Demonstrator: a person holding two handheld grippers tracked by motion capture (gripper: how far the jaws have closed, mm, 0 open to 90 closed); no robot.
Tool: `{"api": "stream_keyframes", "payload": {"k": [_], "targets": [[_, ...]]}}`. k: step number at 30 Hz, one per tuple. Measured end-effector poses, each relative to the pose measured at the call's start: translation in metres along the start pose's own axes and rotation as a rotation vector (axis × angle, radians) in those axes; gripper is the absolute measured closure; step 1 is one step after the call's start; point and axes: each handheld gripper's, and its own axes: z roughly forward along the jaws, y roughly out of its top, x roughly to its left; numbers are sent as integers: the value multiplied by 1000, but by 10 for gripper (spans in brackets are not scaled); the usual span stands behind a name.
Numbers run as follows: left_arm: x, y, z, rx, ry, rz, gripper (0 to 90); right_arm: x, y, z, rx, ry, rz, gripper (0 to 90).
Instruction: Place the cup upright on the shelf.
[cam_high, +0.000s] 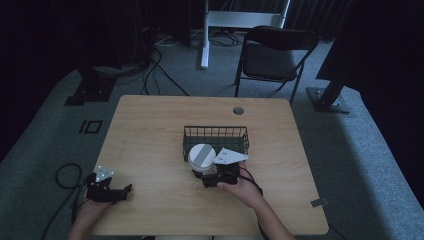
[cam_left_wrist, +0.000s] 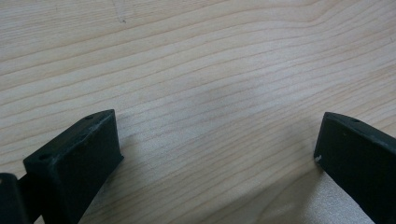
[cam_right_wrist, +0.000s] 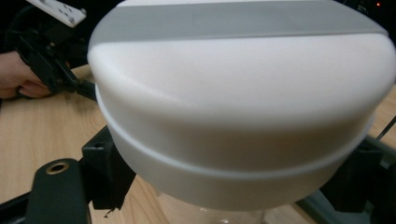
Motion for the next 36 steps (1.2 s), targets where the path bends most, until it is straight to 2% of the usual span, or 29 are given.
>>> {"api": "stream_keyframes", "payload": {"k": [5,6,10,11,16,21,23,26,28,30,31,34,36], "targets": [[0,0,0,-1,0,-1,5,-5,11,-5,-21,-27,-5,184],[0,0,0,-1,0,0,5,-10,18,-9,-36,-49,0,184],[0,0,0,0,0,-2,5,-19,27,-14,-61,-82,2,184],[0,0,0,-1,0,1,5,-21,29,-15,-71,-108,2,184],[0,0,0,-1,0,-1,5,-31,37,-20,-61,-174,-28,184],[0,0,0,0,1,0,5,-39,42,-22,-69,-215,-21,184],[0,0,0,-1,0,-1,5,-47,44,-22,-75,-243,0,184],[0,0,0,0,0,0,5,-55,45,-21,-64,-291,4,184],[0,0,0,0,0,1,5,-57,45,-22,-61,-301,3,185],[0,0,0,0,1,0,5,-60,45,-21,-65,-317,16,184],[0,0,0,-1,0,0,5,-67,45,-21,-73,-350,36,185],[0,0,0,0,1,0,5,-75,45,-21,-72,-385,61,184],[0,0,0,-1,0,-1,5,-81,43,-21,-54,-419,76,184]]}}
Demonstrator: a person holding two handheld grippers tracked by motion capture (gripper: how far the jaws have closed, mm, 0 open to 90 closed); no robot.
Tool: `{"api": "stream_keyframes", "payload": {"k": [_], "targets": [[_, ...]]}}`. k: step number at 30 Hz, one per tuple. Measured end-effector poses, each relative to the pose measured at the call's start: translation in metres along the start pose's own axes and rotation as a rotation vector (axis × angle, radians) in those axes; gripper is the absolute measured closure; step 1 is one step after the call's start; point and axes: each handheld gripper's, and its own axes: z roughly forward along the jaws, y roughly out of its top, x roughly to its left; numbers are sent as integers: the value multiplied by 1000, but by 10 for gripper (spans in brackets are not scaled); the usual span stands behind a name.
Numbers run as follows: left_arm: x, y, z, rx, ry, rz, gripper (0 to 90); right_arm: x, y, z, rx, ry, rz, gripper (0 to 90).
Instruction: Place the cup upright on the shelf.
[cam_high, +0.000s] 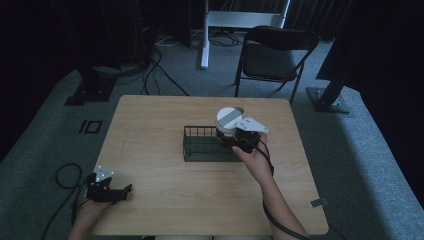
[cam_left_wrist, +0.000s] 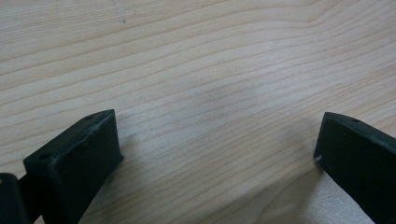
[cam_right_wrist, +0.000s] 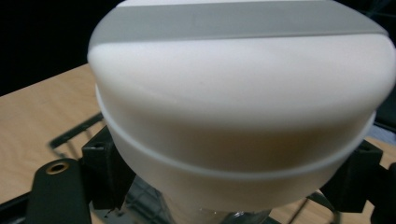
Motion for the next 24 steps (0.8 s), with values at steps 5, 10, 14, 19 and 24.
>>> {"api": "stream_keyframes", "payload": {"k": [5,10,14,19,24], "targets": [[0,0,0,0,0,0,5,-7,-7,5,40,-60,4,185],[0,0,0,0,0,0,5,-10,-13,9,77,-76,30,185],[0,0,0,0,0,0,5,-10,-20,12,112,-83,45,184],[0,0,0,1,0,1,5,-10,-26,15,145,-92,60,184],[0,0,0,0,0,0,5,-9,-32,18,165,-92,69,184]]}}
